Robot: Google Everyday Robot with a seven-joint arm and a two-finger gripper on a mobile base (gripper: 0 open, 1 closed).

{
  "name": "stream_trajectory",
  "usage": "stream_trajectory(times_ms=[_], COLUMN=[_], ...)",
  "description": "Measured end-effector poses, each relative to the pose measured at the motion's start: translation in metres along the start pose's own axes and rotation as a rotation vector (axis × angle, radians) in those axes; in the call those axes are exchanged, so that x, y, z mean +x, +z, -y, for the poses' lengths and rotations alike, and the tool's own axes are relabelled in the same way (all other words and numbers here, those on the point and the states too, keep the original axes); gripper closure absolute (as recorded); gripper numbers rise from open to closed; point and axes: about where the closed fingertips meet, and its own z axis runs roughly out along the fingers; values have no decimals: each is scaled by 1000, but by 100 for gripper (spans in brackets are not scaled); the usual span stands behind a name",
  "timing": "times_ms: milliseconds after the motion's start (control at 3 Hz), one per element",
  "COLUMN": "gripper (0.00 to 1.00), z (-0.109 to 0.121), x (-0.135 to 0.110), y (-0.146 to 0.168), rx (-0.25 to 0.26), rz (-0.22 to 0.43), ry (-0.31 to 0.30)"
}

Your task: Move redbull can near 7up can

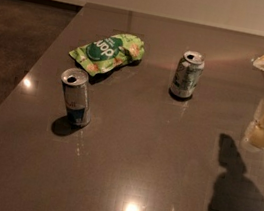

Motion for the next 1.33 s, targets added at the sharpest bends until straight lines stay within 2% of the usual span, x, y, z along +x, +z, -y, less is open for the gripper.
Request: stream_trajectory(times_ms=[333, 667, 1000, 1333], gripper=[0, 0, 0, 0], z=[0, 6, -2, -23], x=[0, -11, -61, -123], y=[0, 1, 18, 33], rx=[0, -17, -68, -128], rz=[0, 22, 123, 255], ry=[0, 10, -42, -101])
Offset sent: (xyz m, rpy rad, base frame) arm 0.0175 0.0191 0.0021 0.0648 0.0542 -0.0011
